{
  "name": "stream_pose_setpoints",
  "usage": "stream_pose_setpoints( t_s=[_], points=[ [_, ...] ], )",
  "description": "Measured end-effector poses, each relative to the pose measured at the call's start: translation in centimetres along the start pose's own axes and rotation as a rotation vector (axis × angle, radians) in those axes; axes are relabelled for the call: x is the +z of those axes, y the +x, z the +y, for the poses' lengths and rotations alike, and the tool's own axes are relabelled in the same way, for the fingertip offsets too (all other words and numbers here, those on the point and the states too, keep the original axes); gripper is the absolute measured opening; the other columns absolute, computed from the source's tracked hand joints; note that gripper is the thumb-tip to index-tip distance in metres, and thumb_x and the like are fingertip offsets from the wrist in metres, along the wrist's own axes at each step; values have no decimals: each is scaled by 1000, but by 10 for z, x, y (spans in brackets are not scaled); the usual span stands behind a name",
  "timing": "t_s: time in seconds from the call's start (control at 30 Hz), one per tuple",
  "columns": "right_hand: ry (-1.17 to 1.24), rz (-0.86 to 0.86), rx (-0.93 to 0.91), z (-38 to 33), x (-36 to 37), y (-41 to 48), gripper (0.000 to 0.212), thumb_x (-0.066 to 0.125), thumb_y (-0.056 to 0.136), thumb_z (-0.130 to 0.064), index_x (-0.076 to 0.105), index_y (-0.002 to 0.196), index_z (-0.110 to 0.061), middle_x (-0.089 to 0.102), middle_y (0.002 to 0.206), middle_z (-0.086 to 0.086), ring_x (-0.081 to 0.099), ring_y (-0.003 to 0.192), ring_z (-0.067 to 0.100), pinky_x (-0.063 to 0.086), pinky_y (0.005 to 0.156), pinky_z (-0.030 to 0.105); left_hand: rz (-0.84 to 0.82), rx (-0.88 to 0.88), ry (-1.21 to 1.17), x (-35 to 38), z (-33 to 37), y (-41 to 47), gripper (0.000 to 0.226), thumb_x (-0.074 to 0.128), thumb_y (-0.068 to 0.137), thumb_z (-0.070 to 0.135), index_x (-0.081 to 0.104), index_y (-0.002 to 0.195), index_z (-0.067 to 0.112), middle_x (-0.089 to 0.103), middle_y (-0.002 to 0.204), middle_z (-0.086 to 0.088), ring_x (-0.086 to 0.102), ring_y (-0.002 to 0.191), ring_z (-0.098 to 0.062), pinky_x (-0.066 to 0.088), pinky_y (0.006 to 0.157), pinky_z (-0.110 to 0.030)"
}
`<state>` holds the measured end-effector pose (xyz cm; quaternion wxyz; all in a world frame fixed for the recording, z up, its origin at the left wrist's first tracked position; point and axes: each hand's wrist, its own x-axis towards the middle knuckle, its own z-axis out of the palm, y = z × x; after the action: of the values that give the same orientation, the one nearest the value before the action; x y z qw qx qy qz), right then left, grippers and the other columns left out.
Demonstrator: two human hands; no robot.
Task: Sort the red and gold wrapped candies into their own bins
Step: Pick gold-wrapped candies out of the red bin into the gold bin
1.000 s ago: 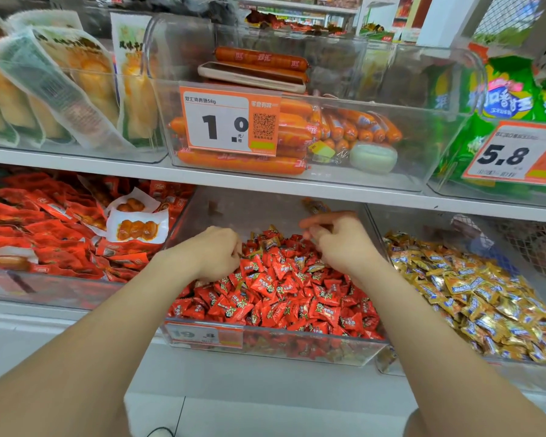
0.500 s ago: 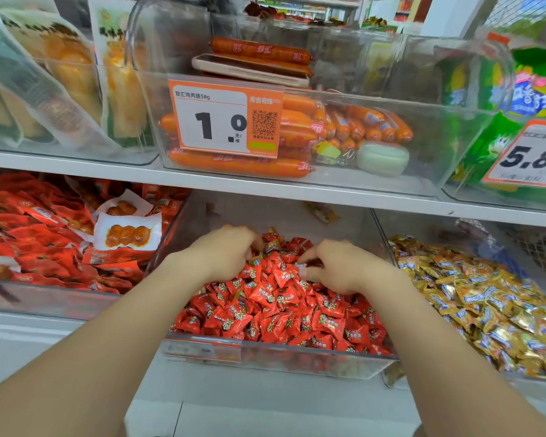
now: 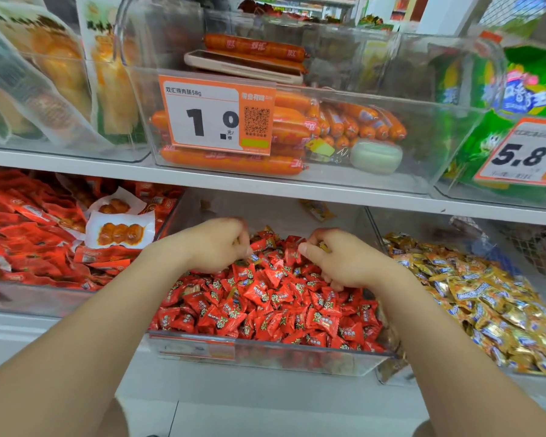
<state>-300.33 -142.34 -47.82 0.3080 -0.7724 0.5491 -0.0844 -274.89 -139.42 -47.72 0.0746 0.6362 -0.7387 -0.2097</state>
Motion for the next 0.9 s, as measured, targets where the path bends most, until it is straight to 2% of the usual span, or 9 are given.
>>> stream_pose_setpoints(
  t_s=[0.1, 0.17, 0.27, 0.37, 0.43, 0.5, 0.57, 0.7, 0.9],
  points=[
    [-20, -36, 15, -3, -1, -5, 31, 51, 107, -50, 57, 104, -20, 69, 75, 7, 63, 52, 15, 49, 61, 29, 23, 43, -72, -1, -6, -8, 6, 63, 101, 30, 58, 103, 32, 67, 104, 2, 65, 87, -18, 53, 78, -38],
    [52, -6, 14, -4, 0, -4, 26, 54, 108, -41, 60, 101, -17, 74, 85, 7, 61, 57, 14, 51, 59, 32, 15, 67, -119, -1, -8, -13, 22, 57, 101, 23, 56, 119, 36, 72, 97, -3, 68, 74, -22, 56, 69, -43],
    [-5, 82, -16, -4, 1, -1, 20, 53, 109, -28, 69, 99, -24, 70, 79, -7, 55, 51, -4, 41, 52, 14, 58, 63, -94, -1, -4, -24, 30, 45, 104, 17, 66, 118, 33, 68, 77, 4, 50, 44, -6, 43, 50, -23],
    [-118, 83, -20, -9, 3, 1, 28, 52, 102, -19, 78, 95, -26, 66, 77, -14, 61, 66, -2, 48, 62, 20, 125, -4, -131, -2, -1, -30, 37, 41, 103, 21, 76, 91, 17, 59, 60, -4, 46, 52, -14, 49, 57, -35],
    [-210, 33, -18, -12, 7, 0, 27, 55, 99, -19, 81, 93, -25, 66, 78, -18, 60, 68, -4, 47, 64, 19, 177, -40, -150, -1, -3, -31, 37, 42, 101, 23, 72, 89, 6, 58, 62, -5, 47, 59, -17, 49, 61, -33],
    [-271, -14, -13, -10, 13, 4, 23, 60, 97, -19, 80, 87, -22, 68, 78, -17, 64, 67, -3, 51, 63, 17, 198, -45, -161, 0, -1, -33, 35, 45, 101, 26, 73, 86, 9, 62, 64, 3, 53, 60, -17, 47, 60, -27],
    [-308, -18, -14, -8, 17, 8, 16, 70, 95, -27, 78, 82, -23, 74, 91, -13, 70, 85, 9, 60, 81, 31, 216, -27, -152, 1, 0, -36, 30, 57, 100, 35, 74, 82, 18, 68, 68, 6, 62, 65, -11, 47, 60, -22],
    [-384, -57, -38, -11, 18, 12, 19, 72, 98, -35, 78, 115, -29, 69, 133, -6, 64, 120, 20, 52, 106, 40, 229, 46, -90, -1, 0, -39, 14, 75, 91, 37, 74, 84, 26, 65, 66, 14, 59, 60, 6, 45, 62, -20],
    [-423, -119, -32, -9, 22, 20, 33, 66, 101, -34, 71, 133, -26, 64, 145, -3, 58, 134, 23, 46, 115, 38, 34, 80, -117, -4, -1, -41, 35, 54, 101, 10, 80, 94, 33, 60, 46, 7, 47, 42, -16, 46, 50, -30]
  ],
)
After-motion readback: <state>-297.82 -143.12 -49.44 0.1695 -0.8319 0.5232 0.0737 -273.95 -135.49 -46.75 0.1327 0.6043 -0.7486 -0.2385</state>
